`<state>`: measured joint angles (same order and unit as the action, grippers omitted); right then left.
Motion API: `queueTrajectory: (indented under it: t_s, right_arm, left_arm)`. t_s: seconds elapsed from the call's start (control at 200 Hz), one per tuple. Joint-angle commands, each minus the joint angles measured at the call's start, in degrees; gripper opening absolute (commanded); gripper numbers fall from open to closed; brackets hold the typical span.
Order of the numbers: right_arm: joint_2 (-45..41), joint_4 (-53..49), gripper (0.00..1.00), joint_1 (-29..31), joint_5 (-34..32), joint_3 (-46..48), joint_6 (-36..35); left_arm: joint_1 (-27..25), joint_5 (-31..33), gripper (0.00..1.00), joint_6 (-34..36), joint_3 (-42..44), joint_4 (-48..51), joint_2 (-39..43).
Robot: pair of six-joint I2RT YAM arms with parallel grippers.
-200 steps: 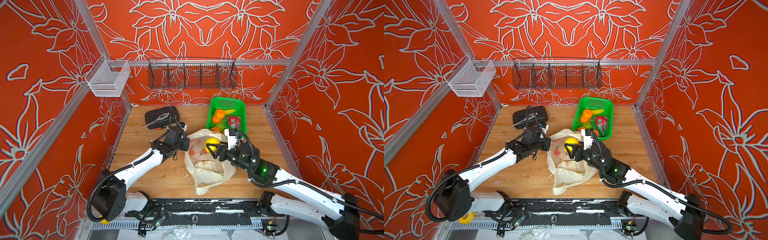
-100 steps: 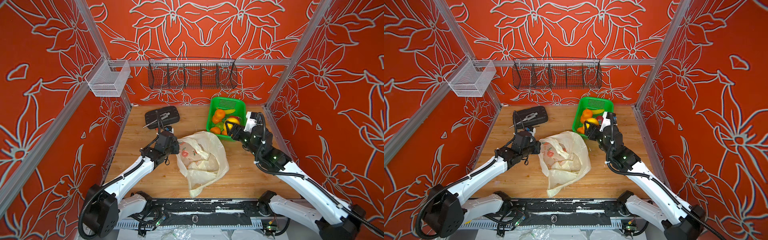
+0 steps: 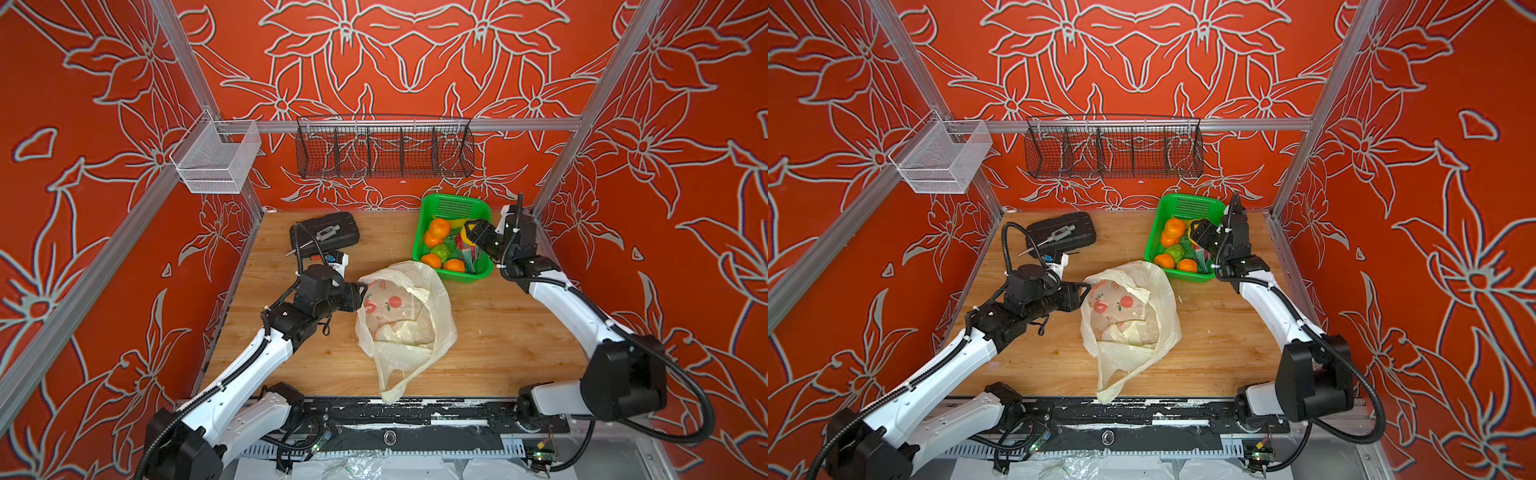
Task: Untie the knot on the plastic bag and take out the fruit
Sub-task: 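Lower the yellow pear into the green basket and open the right gripper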
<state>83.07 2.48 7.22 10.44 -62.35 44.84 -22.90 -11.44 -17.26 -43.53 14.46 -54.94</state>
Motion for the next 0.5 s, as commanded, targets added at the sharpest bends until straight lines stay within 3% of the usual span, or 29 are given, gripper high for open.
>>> queueTrajectory:
  t_s: [0.0, 0.175, 0.275, 0.495]
  right_arm:
    - [5.7, 5.7, 0.57, -3.1, 6.8, -4.0, 2.4]
    - [16.6, 9.4, 0.57, -5.8, 9.4, -10.0, 3.5]
    - [22.4, 8.1, 0.57, -6.3, 8.4, -15.5, 2.5]
    - [35.0, -0.8, 0.57, -6.4, 4.4, -31.1, 1.3]
  left_arm:
    - [0.2, -10.3, 0.66, 2.1, -2.9, -2.4, 1.9]
    - [0.1, -17.4, 0.89, 4.9, -4.8, -3.9, 2.8]
    - [0.1, -17.8, 1.00, 5.5, -5.9, -3.4, 2.9]
    - [0.0, -16.2, 0.99, 7.3, -6.0, -0.9, 2.7]
